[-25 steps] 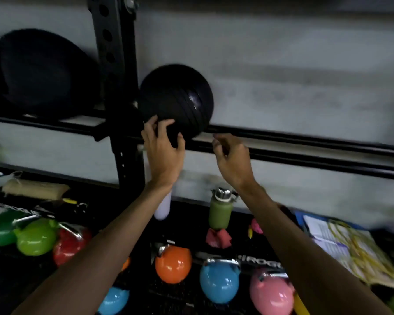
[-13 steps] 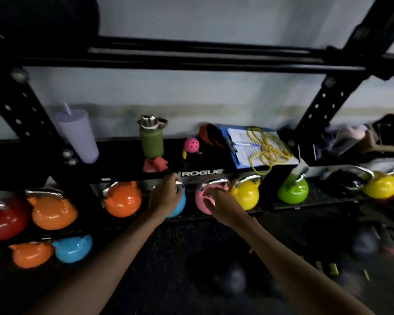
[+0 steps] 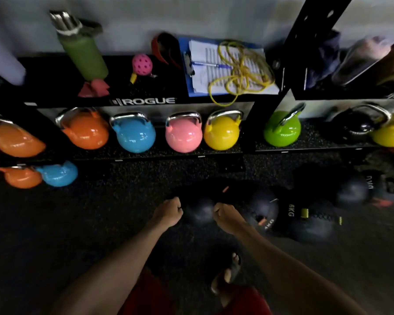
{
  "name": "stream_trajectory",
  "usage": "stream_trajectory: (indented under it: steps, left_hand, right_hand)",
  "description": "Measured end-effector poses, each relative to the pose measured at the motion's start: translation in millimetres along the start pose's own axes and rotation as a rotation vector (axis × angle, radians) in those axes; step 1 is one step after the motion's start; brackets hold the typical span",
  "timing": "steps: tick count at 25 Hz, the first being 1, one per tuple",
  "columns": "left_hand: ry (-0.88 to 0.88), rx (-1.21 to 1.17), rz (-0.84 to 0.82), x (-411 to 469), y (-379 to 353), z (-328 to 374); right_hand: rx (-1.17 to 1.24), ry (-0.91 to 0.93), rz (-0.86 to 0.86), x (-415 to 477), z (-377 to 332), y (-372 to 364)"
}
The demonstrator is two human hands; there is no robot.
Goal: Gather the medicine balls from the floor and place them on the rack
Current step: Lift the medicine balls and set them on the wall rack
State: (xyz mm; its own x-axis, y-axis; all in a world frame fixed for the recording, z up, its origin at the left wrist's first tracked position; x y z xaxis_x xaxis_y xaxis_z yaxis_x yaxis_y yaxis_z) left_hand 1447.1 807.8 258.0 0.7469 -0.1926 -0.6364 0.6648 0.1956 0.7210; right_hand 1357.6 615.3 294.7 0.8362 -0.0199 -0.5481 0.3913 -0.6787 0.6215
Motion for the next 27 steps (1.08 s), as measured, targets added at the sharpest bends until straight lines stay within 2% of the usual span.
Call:
stream_trajectory:
  steps: [6, 9, 12, 17, 22, 24, 27]
  left_hand:
    - [0.128, -0.150, -0.105, 58, -125, -5]
    - [0.230, -0.292, -0.158, 138, -193, -35]
    - [0.301, -0.406, -0.134, 224, -246, -67]
    - [0.246, -0.629, -0.099, 342, -311, -96]
    - [0.137, -0.795, -0.324, 405, -349, -101]
    - [0.125, -0.871, -0.330, 425, -351, -101]
    - [0.091, -0.941, -0.255, 426, -344, -99]
  right_hand:
    - [0.065, -0.090, -0.068, 49, 104, -58]
    - [0.149, -0.146, -0.086, 119, 170, -114]
    - [0.279, -0.248, -0.035, 188, 241, -178]
    - [0.679, -0.475, 0.233, 277, 331, -292]
    - [1.004, -0.394, 0.577, 326, 359, -335]
    - [1.056, -0.369, 0.687, 341, 361, -332]
    - [1.058, -0.357, 0.810, 343, 354, -327]
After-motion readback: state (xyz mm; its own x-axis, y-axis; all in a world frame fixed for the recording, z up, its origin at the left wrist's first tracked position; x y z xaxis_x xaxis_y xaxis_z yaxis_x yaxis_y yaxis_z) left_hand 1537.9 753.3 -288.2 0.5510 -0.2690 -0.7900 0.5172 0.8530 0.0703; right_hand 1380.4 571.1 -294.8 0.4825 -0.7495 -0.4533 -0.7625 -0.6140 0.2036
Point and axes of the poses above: each hand's wrist, its own x-axis towards the middle knuckle, its own y-axis out of the back of the hand, z = x × y, the point moved 5 cm from there along x, towards the middle knuckle, and after that the axes turned 7 degrees about y, right-handed, at the moved point
